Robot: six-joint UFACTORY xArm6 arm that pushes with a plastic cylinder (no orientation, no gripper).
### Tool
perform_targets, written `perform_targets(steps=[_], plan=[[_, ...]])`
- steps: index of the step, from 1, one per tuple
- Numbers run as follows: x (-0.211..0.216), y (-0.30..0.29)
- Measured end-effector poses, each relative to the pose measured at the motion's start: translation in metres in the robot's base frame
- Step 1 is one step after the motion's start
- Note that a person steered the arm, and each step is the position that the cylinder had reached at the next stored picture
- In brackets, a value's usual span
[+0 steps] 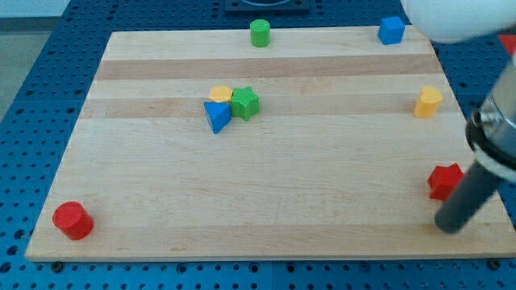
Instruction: Move the red star into the green star
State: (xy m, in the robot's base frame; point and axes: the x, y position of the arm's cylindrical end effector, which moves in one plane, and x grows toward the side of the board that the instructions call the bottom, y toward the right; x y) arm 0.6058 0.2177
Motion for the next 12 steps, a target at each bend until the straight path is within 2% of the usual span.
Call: perform_targets(steps=[1,2,4,5,6,8,9,10,11,12], plan=[[0.012,0.041],[-0.013,0.047],[-0.056,0.025],[-0.059,-0.022],[-0.063,-0.043],[-0.064,0.023],[-0.095,-0.001],[-0.121,-0.069],[-0.128,-0.124],[-0.107,-0.146]])
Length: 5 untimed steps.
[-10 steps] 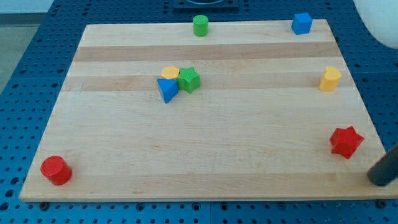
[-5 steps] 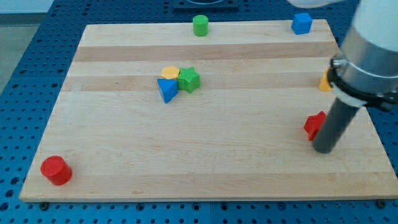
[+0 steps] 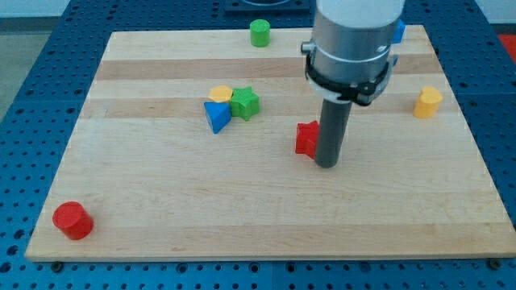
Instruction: Move the red star into the green star
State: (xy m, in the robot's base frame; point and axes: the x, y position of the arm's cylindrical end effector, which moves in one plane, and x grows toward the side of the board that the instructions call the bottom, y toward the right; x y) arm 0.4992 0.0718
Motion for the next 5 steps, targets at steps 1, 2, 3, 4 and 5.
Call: perform_targets(steps=[1,2,3,4,5], plan=[[-0.012,-0.030],[-0.040,-0.043],[-0.053,-0.029],[-0.054,0.005],[-0.071,0.020]])
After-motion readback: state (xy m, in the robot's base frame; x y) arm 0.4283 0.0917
